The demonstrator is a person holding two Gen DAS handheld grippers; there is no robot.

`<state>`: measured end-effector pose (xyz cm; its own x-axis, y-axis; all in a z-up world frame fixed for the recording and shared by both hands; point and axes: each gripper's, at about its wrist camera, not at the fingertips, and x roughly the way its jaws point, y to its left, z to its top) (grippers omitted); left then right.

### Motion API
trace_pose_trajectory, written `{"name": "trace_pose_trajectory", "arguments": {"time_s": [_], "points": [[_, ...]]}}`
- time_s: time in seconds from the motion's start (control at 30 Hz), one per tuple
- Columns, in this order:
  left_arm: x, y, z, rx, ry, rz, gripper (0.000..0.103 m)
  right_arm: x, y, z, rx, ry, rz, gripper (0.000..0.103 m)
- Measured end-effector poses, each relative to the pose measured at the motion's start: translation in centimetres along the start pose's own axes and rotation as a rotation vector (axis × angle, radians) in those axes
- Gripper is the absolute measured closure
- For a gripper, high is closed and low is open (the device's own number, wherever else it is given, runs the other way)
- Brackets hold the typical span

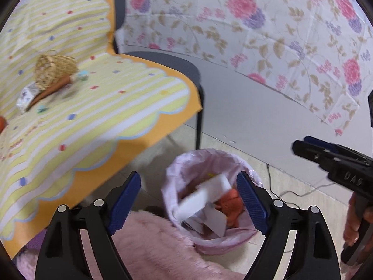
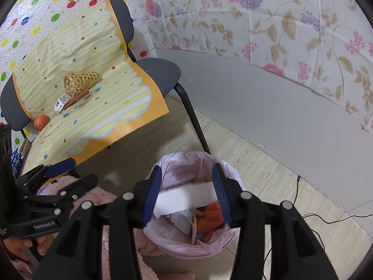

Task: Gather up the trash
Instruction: 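Open both grippers to drop the box and glove into the bin, then bring both grippers back above the chair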

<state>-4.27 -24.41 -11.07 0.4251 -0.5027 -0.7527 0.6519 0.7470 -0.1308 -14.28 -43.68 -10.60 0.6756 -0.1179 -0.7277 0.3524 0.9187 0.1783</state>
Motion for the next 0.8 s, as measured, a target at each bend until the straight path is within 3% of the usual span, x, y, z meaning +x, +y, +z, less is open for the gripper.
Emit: {"name": "trace_pose_trajectory", "arguments": {"time_s": [0.4, 0.8], "points": [[-5.7, 5.6, 0.1, -0.115, -0.091, 0.116, 0.019, -2.1, 5.9, 2.7, -0.114, -0.069, 0.092, 0.058], [-9.9, 12.2, -0.3, -0.25, -0.163, 0.272, 0.019, 1.1, 14.4, 5.2, -0.262, -0.028, 0.211, 0.056]]}}
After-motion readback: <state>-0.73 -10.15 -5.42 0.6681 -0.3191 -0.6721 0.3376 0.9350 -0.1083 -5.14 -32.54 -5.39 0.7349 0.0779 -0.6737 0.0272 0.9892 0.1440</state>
